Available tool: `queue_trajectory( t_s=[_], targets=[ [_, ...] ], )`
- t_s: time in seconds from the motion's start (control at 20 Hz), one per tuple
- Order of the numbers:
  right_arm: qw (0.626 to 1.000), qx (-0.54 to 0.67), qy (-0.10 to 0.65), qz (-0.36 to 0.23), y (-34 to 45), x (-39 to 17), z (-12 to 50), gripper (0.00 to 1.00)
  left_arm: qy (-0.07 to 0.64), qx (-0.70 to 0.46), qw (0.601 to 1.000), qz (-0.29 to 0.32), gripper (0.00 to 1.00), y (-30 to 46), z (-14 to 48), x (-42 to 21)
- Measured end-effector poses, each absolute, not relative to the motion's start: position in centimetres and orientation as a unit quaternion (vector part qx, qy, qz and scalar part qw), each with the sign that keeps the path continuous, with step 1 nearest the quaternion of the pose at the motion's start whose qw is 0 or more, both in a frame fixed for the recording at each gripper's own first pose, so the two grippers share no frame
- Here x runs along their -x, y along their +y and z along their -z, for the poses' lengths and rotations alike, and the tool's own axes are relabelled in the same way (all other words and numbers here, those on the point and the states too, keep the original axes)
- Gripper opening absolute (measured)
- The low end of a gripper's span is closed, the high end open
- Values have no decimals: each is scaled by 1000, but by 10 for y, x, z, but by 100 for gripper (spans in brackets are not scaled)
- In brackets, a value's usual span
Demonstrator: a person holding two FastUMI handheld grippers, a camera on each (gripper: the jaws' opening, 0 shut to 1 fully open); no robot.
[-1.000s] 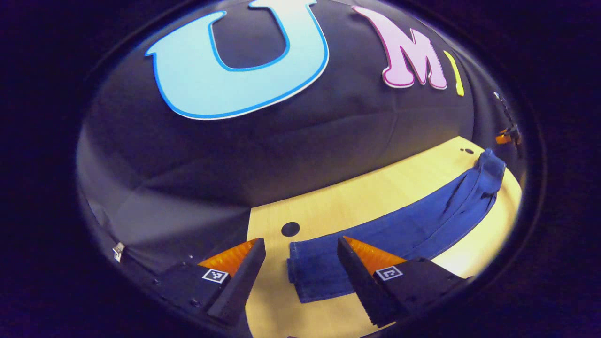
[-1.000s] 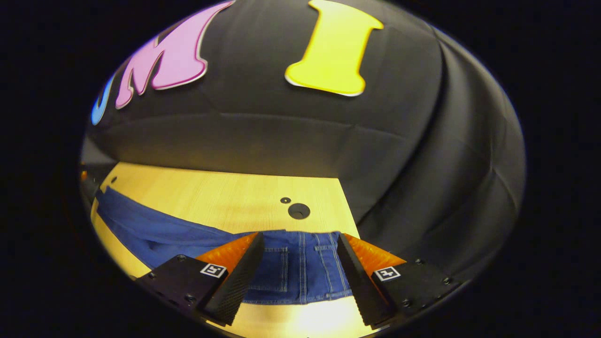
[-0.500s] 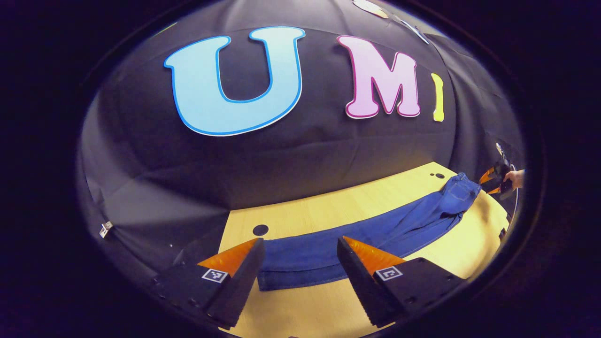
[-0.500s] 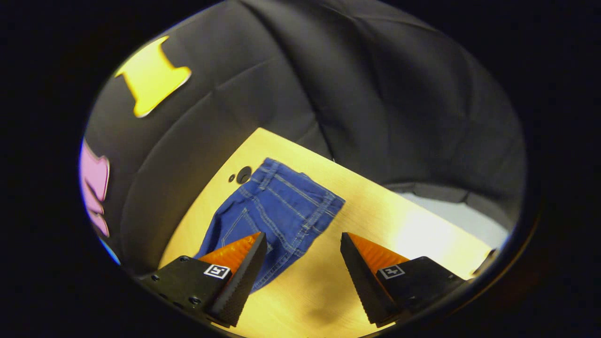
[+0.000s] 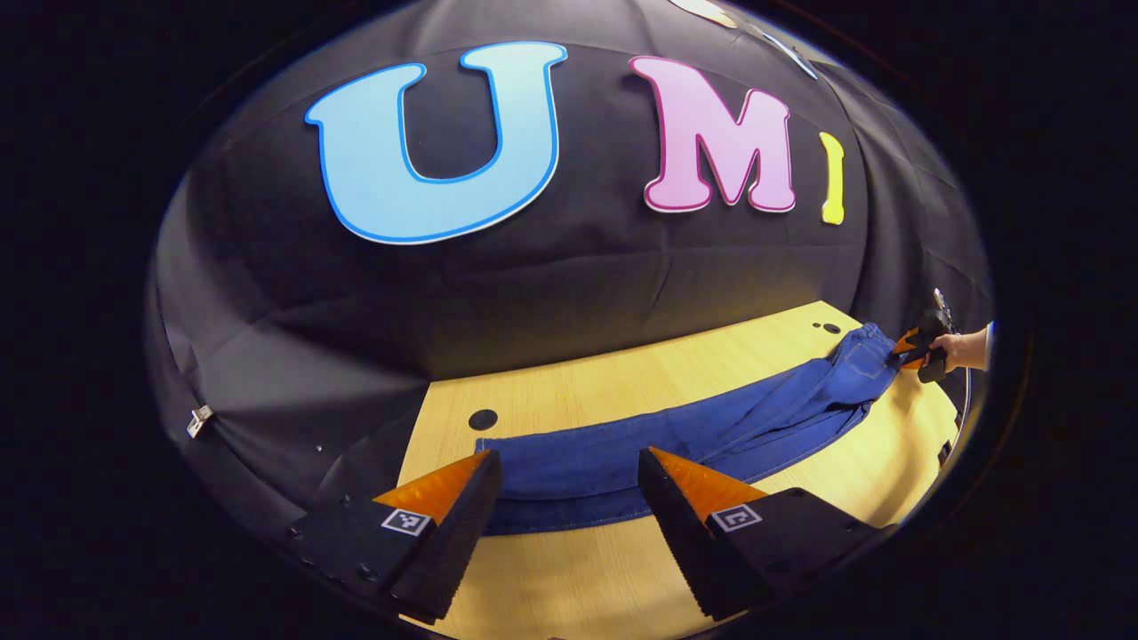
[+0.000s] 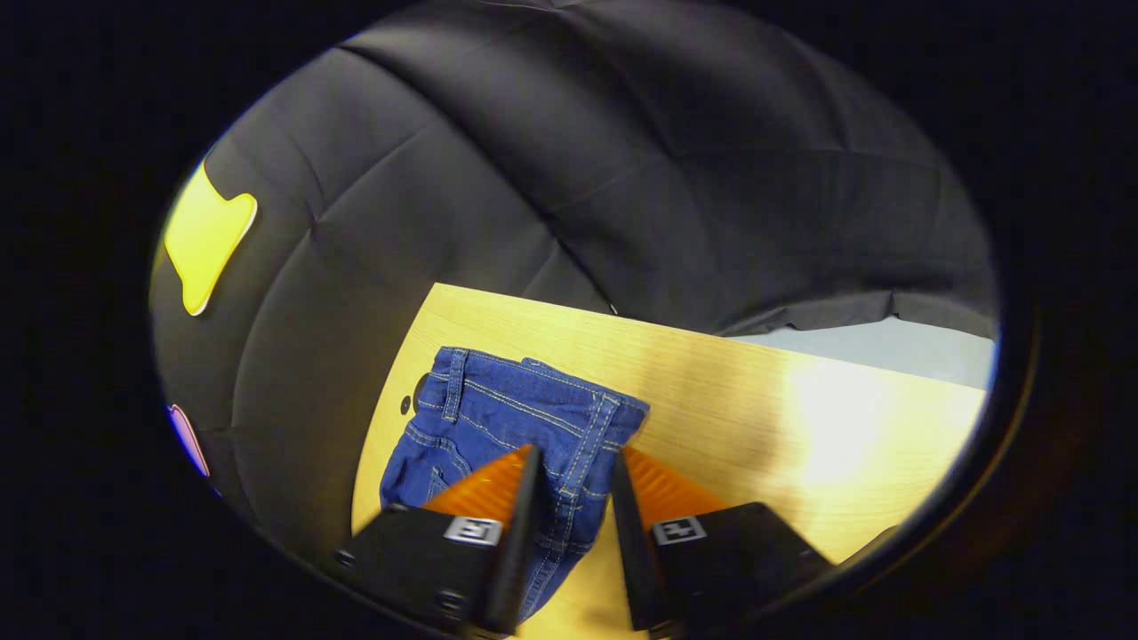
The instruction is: Grasp the waist and the cuffs of the jeans and fold them to make the two legs overlap; first hold the waist and fold one-third of the jeans toward the cuffs, then hold the cuffs and fold the remaining one-third in the same direction to finish folding.
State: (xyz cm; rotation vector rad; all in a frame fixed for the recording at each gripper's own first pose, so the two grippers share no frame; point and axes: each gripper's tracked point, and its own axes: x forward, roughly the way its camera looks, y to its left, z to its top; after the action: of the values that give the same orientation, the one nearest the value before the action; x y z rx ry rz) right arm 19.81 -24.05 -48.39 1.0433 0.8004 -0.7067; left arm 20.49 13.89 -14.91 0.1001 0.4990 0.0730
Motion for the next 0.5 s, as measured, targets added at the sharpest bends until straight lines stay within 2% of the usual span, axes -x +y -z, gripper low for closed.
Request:
queue_trajectory(
  t_s=[0.05, 0.2, 0.35, 0.5],
  targets=[
    [736, -483, 355, 317, -243, -201, 485, 29, 253, -46, 966, -40, 98, 137, 153, -204],
    [725, -518, 331, 310, -247, -208, 475, 16, 254, -36, 965, -45, 98, 132, 157, -204],
    [745, -529, 292, 283, -249, -225, 424, 15, 258, -19, 965, -32, 98, 128, 165, -196],
    [801, -484, 262, 235, -241, -248, 355, 15, 264, -11, 964, -20, 98, 134, 172, -191]
  ],
)
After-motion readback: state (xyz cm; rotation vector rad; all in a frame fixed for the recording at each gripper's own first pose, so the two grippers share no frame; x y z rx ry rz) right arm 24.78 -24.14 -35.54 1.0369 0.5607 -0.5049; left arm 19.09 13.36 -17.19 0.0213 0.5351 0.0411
